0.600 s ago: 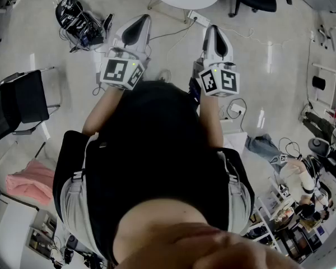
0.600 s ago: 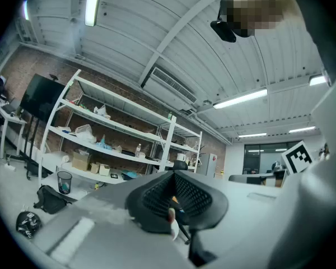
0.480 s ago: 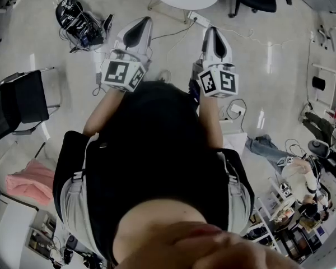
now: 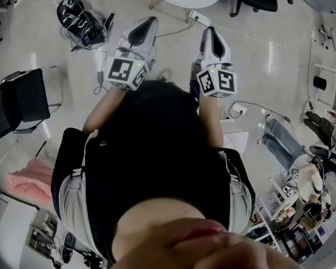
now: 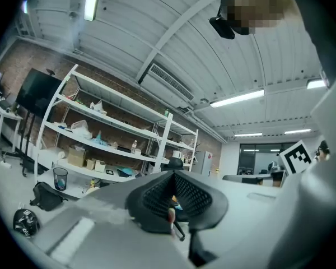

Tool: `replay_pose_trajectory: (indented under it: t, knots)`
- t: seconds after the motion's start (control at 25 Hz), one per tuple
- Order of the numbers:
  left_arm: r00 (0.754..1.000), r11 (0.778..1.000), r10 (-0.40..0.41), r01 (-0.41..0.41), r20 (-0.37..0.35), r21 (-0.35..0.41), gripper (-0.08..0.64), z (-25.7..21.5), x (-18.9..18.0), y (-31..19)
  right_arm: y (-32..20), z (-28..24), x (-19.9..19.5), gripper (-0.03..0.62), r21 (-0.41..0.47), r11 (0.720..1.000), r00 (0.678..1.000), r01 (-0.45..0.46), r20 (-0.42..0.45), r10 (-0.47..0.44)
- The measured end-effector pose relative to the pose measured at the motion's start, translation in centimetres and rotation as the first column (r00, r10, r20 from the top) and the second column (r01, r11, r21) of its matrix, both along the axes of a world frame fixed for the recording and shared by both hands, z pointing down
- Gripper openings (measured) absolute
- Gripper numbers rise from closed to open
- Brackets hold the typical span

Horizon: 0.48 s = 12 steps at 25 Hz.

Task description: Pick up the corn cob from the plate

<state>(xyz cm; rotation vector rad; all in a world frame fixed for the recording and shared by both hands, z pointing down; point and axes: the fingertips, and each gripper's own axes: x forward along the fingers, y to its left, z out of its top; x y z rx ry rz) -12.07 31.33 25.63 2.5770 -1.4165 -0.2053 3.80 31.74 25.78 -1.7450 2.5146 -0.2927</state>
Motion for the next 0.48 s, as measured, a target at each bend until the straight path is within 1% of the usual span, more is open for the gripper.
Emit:
replay_pose_trajectory:
  t: [0.24,0.36,0.48]
  knots:
    - [1.000,1.000,0.019,-0.019,0.008,-0.007,0.006,0.8,0.5,0.2,0.4,0.0,0.1,0.005,0.014,1.000,1.000,-0.010,0.023,0.010]
    - [1.000,1.000,0.017,-0.017,0.012,-0.021,0.006,0.9,0.9,0.3,0.4,0.1,0.9,0.005,0.010,1.000,0.999,-0.026,0.042,0.025]
    - [1.000,1.000,0.010,-0.010,0.010,-0.029,0.006,0.7,1.5,0.3,0.4,0.4,1.6,0.005,0.002,1.000,0.999,-0.028,0.044,0.027]
